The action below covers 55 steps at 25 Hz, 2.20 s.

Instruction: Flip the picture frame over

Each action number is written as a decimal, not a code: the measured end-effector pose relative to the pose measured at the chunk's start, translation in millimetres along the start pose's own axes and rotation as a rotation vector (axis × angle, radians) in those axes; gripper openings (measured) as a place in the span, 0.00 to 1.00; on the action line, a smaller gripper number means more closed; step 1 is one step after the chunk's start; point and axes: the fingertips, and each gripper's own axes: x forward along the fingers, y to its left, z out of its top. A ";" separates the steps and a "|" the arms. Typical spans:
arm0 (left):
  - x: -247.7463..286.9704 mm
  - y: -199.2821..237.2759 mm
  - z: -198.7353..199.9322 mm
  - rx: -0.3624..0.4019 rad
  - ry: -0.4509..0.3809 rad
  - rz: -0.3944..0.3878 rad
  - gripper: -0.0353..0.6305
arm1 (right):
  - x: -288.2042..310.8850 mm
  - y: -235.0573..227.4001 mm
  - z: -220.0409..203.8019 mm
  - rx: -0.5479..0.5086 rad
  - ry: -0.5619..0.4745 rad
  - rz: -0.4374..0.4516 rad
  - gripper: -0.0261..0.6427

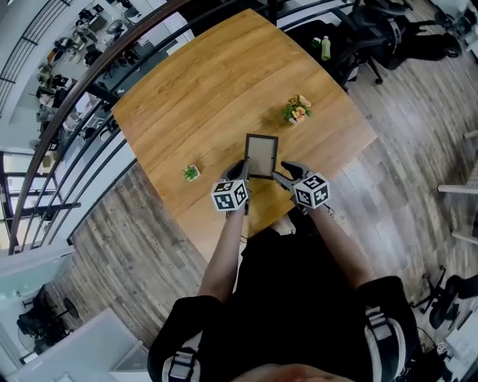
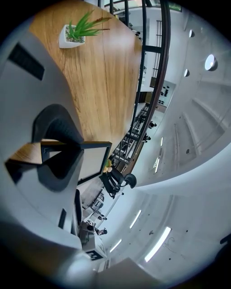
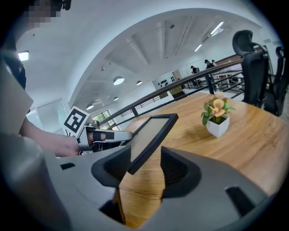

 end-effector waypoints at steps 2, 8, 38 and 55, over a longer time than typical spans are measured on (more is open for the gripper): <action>-2.0 -3.4 2.5 0.012 0.001 -0.013 0.14 | 1.9 2.5 -3.5 0.034 -0.001 0.010 0.37; -12.6 -3.8 6.8 0.022 -0.014 -0.029 0.14 | 3.3 11.1 -18.3 0.190 -0.024 0.056 0.36; -57.1 12.2 -18.5 0.125 0.000 -0.117 0.14 | 10.9 74.5 -23.9 0.296 -0.151 0.102 0.17; -53.9 2.4 -19.7 0.157 0.013 -0.161 0.14 | -0.5 77.5 -14.4 0.290 -0.164 0.036 0.14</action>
